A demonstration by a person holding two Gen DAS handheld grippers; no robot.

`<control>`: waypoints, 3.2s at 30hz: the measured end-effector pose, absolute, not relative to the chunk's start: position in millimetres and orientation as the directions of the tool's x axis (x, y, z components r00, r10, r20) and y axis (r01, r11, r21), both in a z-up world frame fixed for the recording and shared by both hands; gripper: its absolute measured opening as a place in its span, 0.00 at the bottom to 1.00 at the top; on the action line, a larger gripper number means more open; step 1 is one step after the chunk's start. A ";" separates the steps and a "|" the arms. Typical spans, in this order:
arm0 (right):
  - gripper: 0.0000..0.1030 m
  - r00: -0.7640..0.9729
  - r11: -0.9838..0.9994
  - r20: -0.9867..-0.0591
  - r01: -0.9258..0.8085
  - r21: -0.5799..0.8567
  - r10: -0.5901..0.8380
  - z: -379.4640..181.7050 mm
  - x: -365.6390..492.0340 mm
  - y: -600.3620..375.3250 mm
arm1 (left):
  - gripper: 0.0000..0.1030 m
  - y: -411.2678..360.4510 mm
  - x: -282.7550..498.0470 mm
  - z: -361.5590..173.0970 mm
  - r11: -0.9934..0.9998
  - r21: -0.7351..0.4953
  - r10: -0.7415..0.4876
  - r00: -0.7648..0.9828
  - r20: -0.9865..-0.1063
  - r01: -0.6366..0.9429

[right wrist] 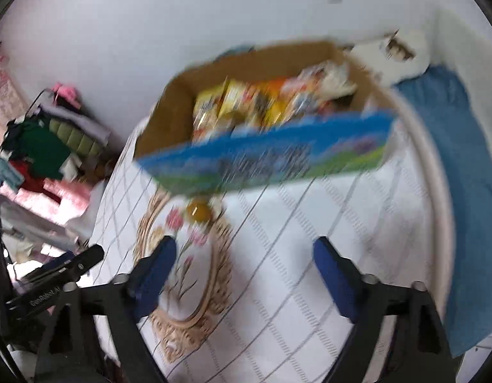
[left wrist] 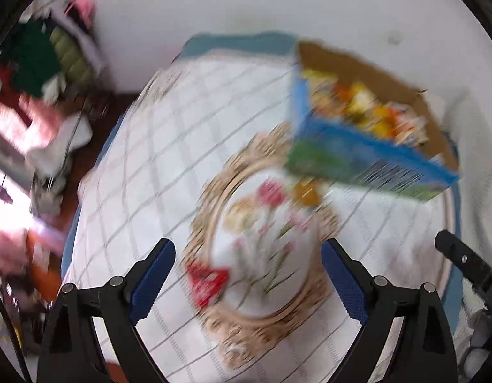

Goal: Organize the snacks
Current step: 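Grasp the wrapped orange jelly with the right tool while the left grasps the red candy packet, then carry both items into the box and open both tools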

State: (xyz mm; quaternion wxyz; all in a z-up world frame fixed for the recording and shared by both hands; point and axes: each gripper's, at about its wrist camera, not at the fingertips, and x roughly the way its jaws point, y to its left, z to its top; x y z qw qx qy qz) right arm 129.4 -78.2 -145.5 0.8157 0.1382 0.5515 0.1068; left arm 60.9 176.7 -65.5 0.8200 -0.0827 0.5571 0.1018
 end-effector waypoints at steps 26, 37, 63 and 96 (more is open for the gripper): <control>0.53 0.229 0.939 -0.941 -0.295 0.177 0.249 -272.7 229.5 84.7 | 0.36 235.8 33.3 -217.9 0.901 -0.120 -0.115 0.036 -0.993 -0.416; 0.43 0.179 0.911 -0.954 -0.382 0.156 0.239 -285.9 213.4 88.3 | 0.36 220.5 42.4 -212.1 0.910 -0.103 -0.093 0.043 -0.995 -0.401; 0.44 0.036 0.964 -0.965 -0.060 0.259 0.261 -317.7 102.7 -36.5 | 0.52 105.9 66.4 -226.5 0.965 -0.232 -0.240 -0.058 -0.969 -0.119; 0.42 0.023 0.955 -0.961 -0.126 0.269 0.274 -316.5 97.7 -31.7 | 0.36 77.0 59.7 -211.9 0.986 -0.136 -0.139 -0.027 -0.990 -0.096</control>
